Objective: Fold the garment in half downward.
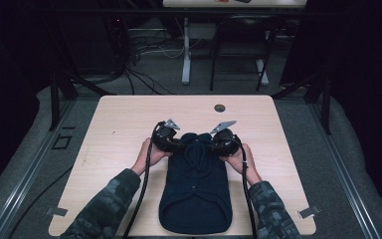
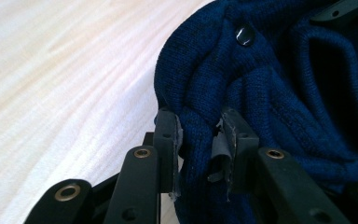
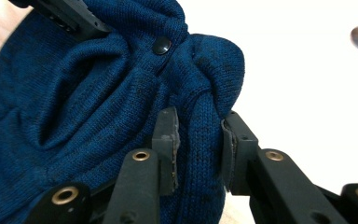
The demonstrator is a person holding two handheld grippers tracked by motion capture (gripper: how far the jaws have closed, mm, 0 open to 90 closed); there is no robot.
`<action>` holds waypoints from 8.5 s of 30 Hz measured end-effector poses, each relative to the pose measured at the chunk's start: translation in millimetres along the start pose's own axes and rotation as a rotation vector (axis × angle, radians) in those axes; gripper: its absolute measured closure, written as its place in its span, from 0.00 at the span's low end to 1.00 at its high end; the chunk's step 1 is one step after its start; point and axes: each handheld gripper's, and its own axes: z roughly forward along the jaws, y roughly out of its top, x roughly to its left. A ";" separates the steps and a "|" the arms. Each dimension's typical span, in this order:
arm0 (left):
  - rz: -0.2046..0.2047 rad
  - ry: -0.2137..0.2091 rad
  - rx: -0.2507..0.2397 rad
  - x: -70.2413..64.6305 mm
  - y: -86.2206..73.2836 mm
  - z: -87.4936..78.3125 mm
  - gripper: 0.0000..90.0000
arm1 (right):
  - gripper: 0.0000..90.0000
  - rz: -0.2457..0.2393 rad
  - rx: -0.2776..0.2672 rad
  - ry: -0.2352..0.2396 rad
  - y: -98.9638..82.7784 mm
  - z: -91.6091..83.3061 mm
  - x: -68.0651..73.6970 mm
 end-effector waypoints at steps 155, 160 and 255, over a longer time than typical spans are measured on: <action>0.451 -0.075 -0.138 -120.4 -71.6 -38.8 0.78 | 0.63 -0.224 -0.055 0.134 -97.9 -81.4 61.3; 0.464 -0.101 -0.114 -124.5 -77.4 -34.5 0.75 | 0.62 -0.240 -0.005 0.146 -104.1 -78.3 63.9; 0.117 0.001 0.025 -36.5 -93.4 -17.8 0.15 | 0.08 -0.039 0.009 0.113 -71.6 2.9 61.9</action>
